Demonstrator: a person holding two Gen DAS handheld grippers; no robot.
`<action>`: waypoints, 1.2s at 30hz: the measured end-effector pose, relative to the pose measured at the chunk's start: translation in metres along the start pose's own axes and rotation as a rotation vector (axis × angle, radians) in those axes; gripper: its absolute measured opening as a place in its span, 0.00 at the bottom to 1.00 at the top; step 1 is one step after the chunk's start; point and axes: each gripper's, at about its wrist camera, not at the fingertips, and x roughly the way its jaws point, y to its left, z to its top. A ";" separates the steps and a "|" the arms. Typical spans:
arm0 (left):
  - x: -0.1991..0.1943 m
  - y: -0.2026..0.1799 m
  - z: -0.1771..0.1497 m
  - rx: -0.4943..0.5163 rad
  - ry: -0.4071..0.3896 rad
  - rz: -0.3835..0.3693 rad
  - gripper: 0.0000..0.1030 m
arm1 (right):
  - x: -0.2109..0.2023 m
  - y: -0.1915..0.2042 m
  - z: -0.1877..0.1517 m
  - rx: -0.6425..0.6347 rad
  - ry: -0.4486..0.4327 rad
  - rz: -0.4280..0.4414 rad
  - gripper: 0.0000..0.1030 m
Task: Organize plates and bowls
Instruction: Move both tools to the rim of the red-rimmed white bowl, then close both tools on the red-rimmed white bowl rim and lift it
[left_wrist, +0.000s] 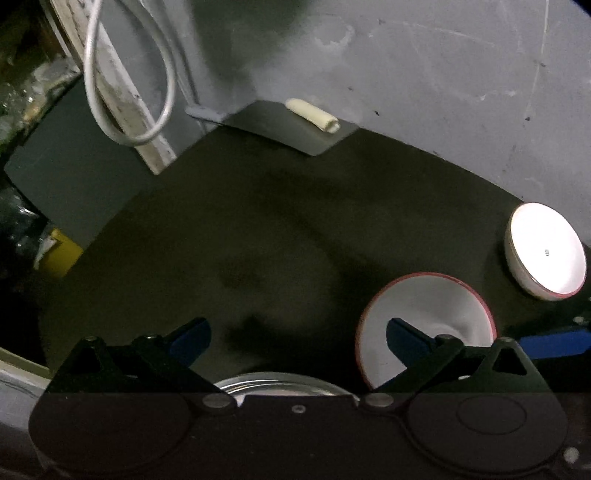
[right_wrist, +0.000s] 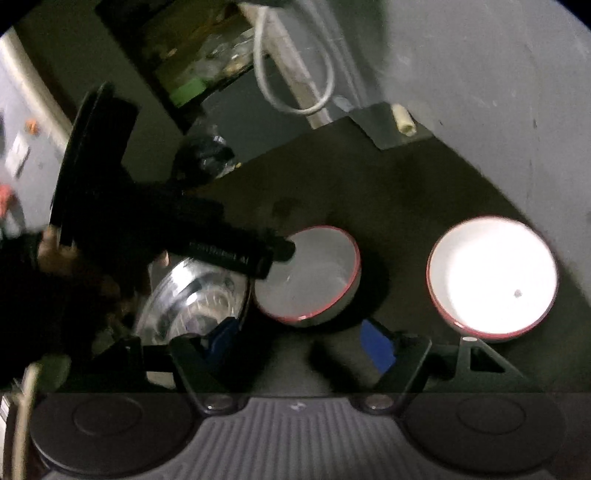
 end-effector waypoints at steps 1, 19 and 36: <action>0.002 0.000 0.000 -0.003 0.008 -0.004 0.92 | 0.003 -0.004 0.001 0.027 -0.001 0.000 0.74; 0.009 -0.011 -0.005 -0.150 0.072 -0.210 0.23 | 0.021 -0.023 0.010 0.155 0.011 -0.028 0.30; -0.065 -0.022 -0.031 -0.311 -0.103 -0.250 0.20 | -0.020 -0.023 0.001 0.209 -0.017 0.016 0.25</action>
